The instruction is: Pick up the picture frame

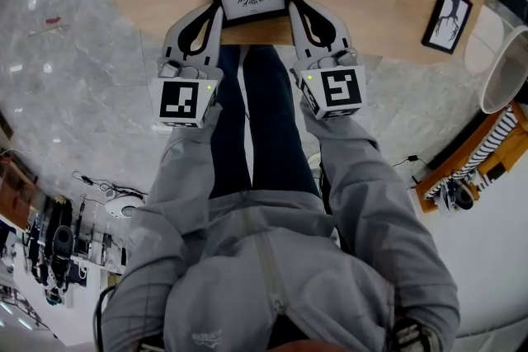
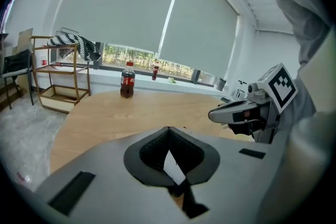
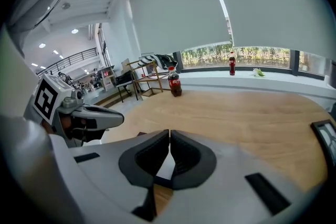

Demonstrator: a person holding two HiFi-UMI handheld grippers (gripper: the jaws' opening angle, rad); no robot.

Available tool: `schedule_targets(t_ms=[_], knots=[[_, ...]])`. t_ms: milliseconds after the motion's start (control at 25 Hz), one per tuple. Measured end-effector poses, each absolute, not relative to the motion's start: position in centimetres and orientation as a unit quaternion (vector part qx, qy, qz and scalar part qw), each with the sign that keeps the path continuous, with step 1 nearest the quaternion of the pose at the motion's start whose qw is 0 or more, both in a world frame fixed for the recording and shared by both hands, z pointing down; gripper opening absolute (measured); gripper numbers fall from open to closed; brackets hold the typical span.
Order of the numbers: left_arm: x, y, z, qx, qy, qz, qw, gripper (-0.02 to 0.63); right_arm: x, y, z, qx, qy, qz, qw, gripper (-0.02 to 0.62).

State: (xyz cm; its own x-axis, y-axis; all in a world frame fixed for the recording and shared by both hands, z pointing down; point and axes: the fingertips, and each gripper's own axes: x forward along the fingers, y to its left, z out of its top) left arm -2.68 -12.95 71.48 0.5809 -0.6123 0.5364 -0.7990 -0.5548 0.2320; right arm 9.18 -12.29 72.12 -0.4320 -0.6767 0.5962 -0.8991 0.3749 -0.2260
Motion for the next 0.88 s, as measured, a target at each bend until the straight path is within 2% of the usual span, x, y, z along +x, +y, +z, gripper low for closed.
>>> schedule_targets(t_ms=[640,720,760,880], knots=[[-3.7,-11.5,75.3,0.849,-0.395,0.235,0.259,0.018,9.4,-11.9,77.5,0.471,-0.779,0.342,0.234,0.040],[-3.9,-11.4,75.6,0.846,-0.394,0.238,0.269,0.018,9.2,-11.8,78.1,0.463,-0.776,0.355,0.237,0.079],[-4.0,-11.3,75.8,0.845,-0.394,0.239,0.272,0.018,9.0,-11.8,78.4,0.459,-0.774,0.364,0.239,0.145],[-4.3,-11.2,76.4,0.842,-0.395,0.242,0.277,0.018,8.8,-11.9,79.4,0.457,-0.765,0.377,0.251,0.160]])
